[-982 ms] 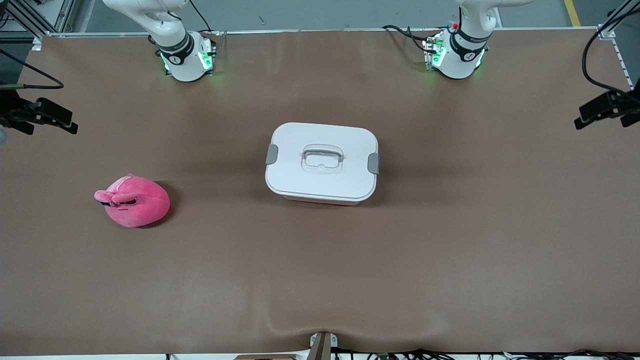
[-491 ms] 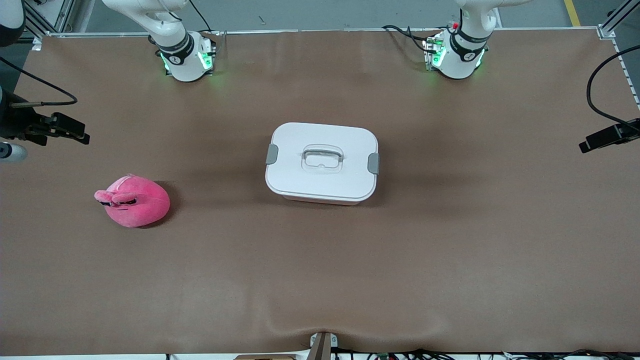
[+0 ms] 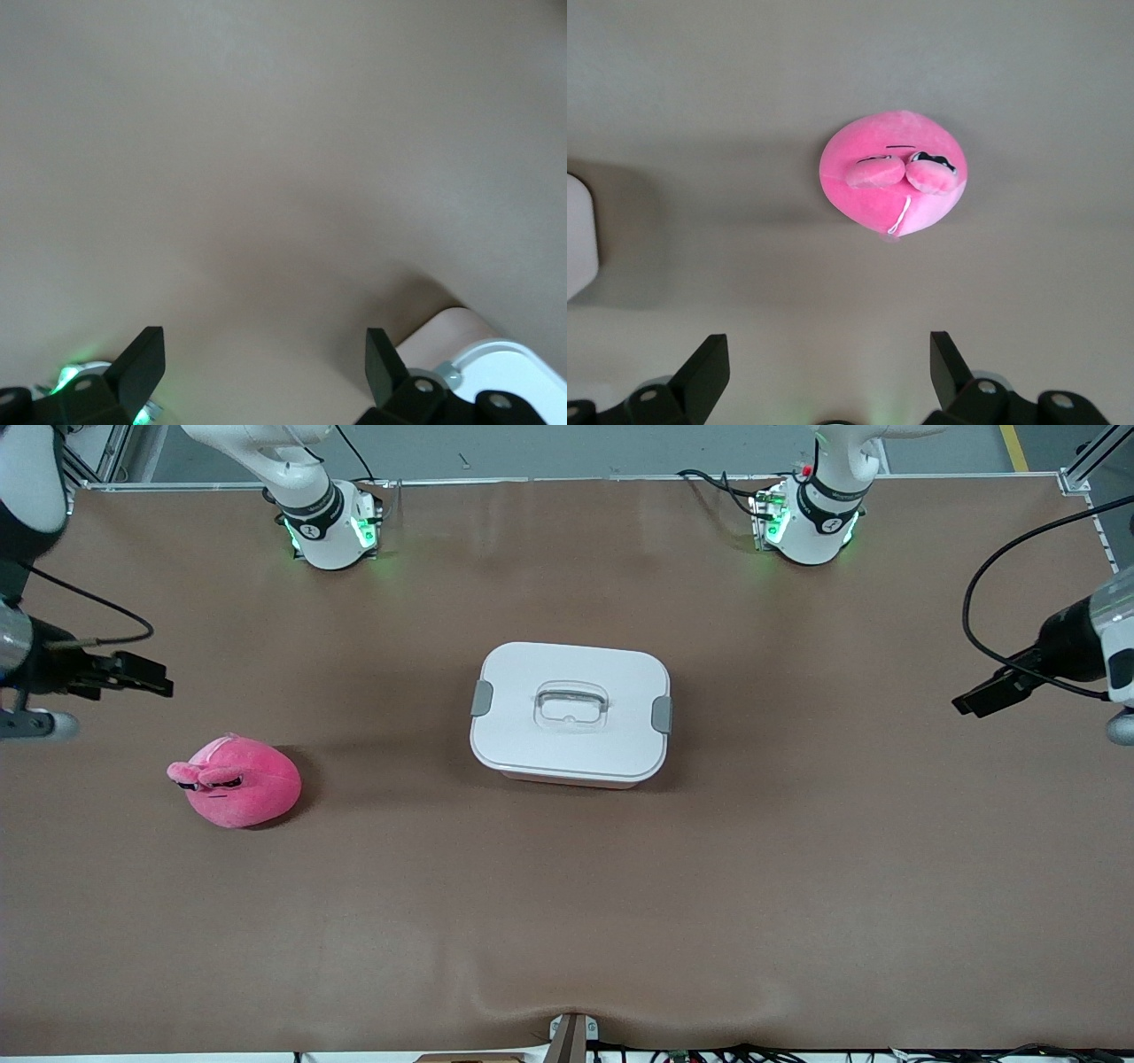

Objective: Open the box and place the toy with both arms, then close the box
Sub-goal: 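Reach the right gripper to the pink toy while the left gripper reaches the lid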

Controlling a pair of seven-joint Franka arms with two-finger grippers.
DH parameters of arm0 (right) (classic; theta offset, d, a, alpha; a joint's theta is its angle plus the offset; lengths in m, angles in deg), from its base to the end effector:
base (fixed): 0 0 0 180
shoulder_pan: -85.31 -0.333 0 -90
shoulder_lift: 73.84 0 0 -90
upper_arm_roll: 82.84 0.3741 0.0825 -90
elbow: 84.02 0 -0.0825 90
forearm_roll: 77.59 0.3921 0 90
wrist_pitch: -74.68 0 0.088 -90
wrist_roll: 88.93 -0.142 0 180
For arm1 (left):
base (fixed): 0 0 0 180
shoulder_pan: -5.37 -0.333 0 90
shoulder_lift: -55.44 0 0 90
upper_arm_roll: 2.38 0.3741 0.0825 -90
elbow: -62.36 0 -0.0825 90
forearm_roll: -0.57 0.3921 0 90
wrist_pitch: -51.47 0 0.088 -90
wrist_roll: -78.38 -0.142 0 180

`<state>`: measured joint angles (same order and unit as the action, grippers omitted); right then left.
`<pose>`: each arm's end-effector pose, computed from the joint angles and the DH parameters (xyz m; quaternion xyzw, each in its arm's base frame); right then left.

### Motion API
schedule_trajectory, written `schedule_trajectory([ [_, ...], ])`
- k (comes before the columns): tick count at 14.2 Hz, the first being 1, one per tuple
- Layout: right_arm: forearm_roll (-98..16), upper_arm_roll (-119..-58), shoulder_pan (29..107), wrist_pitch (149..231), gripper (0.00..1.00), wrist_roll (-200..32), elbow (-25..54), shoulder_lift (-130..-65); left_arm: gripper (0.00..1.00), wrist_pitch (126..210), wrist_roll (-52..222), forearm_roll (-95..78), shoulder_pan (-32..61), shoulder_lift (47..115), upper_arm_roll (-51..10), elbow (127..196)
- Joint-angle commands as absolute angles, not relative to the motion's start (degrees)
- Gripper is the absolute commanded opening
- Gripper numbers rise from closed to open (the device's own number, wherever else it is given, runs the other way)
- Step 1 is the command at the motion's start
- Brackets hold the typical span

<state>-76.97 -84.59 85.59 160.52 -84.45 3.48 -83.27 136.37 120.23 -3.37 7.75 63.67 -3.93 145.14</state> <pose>0.6006 -0.0183 0.5669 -0.9951 -0.0211 0.0963 0.0084 0.5990 -0.0502 0.6169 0.9442 0.3231 -0.0632 0.0127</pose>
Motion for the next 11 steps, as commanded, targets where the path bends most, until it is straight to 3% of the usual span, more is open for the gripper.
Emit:
schedule_trajectory([
  [1,-77.5,-84.6,85.5,161.2,1.0,-83.0,2.4,-85.8,1.0,135.6,127.8,-5.7,9.9,65.4,-3.7,143.8],
  [5,-77.5,-84.7,86.0,164.0,1.0,-78.5,2.9,-89.0,1.0,139.1,144.2,-5.6,16.9,67.1,-3.6,143.7],
  [11,-77.5,-84.6,88.7,173.5,1.0,-70.1,10.2,-89.2,1.0,143.0,161.2,-7.5,22.4,69.8,-4.0,143.8],
])
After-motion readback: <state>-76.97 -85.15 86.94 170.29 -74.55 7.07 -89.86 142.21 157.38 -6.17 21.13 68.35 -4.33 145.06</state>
